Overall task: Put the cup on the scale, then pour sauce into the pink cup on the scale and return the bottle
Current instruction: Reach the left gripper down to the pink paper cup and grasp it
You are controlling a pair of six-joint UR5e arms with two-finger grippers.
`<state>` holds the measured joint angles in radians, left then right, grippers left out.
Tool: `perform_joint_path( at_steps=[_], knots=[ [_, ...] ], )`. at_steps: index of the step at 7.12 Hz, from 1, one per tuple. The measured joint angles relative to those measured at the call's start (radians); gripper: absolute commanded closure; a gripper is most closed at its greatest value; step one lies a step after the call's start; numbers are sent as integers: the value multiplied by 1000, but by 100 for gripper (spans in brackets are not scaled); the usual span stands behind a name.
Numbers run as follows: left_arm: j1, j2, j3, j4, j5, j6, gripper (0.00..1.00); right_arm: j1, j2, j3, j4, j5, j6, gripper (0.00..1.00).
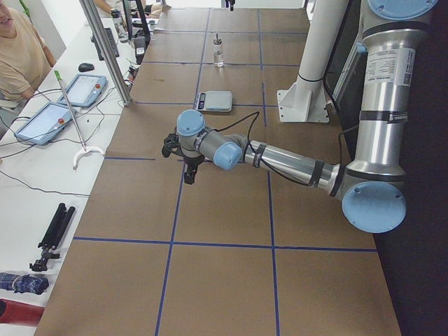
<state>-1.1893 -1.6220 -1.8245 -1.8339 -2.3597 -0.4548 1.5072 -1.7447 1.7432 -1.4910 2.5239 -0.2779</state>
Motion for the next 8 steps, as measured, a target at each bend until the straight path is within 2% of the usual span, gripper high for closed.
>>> perform_joint_path(
  at_steps=[2,4,6,8],
  knots=[
    [133,-66,-34,5,64,-174,2,-2,0,1,6,1,-1,0],
    [240,-145,0,9,122,-303,5,-2,2,1,8,0,-2,0],
    [282,-192,61,9,143,-359,10,-2,1,0,8,0,-5,0],
    [290,-191,74,8,147,-364,13,-2,1,0,8,-2,-9,0]
  ],
)
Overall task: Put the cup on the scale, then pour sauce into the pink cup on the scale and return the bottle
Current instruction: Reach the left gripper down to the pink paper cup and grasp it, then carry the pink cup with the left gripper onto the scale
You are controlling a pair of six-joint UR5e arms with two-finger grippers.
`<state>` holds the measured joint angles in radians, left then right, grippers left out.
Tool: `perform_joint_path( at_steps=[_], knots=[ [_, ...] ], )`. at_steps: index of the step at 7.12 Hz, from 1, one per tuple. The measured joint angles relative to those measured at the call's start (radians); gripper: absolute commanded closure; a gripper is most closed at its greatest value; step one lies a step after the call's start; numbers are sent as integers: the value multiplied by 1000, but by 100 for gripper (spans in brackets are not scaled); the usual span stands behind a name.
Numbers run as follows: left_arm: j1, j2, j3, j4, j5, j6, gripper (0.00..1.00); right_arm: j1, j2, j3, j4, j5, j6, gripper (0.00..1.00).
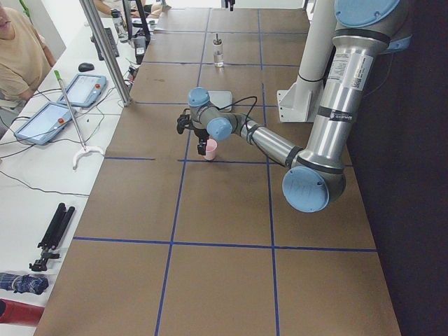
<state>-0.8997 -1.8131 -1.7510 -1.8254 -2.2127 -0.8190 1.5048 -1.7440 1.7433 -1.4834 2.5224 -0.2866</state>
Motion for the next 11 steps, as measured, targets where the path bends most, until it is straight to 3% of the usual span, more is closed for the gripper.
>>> perform_joint_path(
  at_steps=[2,3,6,8,11],
  knots=[
    [6,-2,12,0,0,0,15,0,0,0,0,0,-2,0],
    [10,-3,21,-2,-1,0,24,0,0,0,0,-1,-2,0],
    [21,-7,42,-6,-1,2,82,0,0,1,0,-1,0,0],
    [30,-6,44,-7,0,3,100,0,0,2,1,0,1,0],
    [38,-9,15,5,-4,2,100,0,0,5,0,3,5,0]
  ],
)
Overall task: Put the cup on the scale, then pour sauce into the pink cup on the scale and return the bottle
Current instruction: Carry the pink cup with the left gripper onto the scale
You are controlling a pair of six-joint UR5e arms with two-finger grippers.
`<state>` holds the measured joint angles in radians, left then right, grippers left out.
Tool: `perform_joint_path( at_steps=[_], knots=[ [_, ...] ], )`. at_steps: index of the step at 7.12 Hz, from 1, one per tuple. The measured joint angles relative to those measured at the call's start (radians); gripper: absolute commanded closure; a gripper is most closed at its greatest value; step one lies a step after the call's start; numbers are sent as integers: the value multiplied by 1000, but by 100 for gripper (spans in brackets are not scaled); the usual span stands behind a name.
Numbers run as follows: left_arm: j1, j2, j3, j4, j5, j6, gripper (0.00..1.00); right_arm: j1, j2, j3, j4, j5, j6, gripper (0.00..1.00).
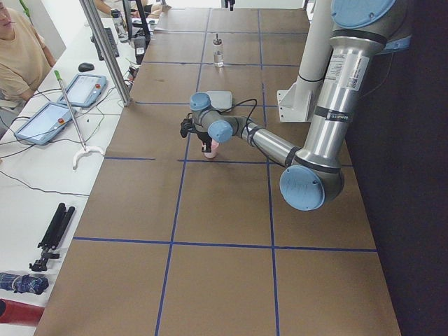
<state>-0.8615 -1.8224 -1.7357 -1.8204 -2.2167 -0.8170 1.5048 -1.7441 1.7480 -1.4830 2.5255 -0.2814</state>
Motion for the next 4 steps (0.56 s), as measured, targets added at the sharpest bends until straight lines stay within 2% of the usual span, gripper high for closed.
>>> perform_joint_path(
  at_steps=[2,4],
  knots=[
    [-14,-31,-122,151,-5,-22,100,0,0,4,0,4,2,0],
    [0,-148,-173,277,9,-173,100,0,3,10,0,34,2,0]
  ],
)
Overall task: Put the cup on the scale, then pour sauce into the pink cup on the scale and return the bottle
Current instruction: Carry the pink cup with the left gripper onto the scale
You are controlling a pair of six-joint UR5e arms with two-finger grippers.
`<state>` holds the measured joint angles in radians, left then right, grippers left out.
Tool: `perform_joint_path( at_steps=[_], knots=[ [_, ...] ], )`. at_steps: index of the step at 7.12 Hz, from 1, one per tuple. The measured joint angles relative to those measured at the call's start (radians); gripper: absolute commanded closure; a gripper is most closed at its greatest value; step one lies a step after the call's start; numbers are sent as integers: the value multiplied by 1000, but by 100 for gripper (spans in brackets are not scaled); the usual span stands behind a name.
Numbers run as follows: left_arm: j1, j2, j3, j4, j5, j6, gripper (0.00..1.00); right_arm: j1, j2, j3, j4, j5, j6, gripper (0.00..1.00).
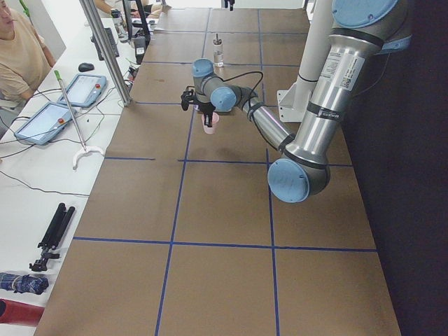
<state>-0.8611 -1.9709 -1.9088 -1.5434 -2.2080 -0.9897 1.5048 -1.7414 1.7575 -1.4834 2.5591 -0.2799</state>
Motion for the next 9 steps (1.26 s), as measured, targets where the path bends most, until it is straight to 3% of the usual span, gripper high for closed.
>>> perform_joint_path(
  at_steps=[3,6,8,9],
  knots=[
    [148,-197,48,22,111,-203,100,-1,3,1,0,81,1,0],
    [219,-391,251,18,185,-246,100,-3,3,1,0,97,1,0],
    [254,-449,341,11,208,-248,100,-3,3,0,0,123,1,0],
    [263,-459,360,2,213,-248,83,-4,3,0,0,129,1,0]
  ],
)
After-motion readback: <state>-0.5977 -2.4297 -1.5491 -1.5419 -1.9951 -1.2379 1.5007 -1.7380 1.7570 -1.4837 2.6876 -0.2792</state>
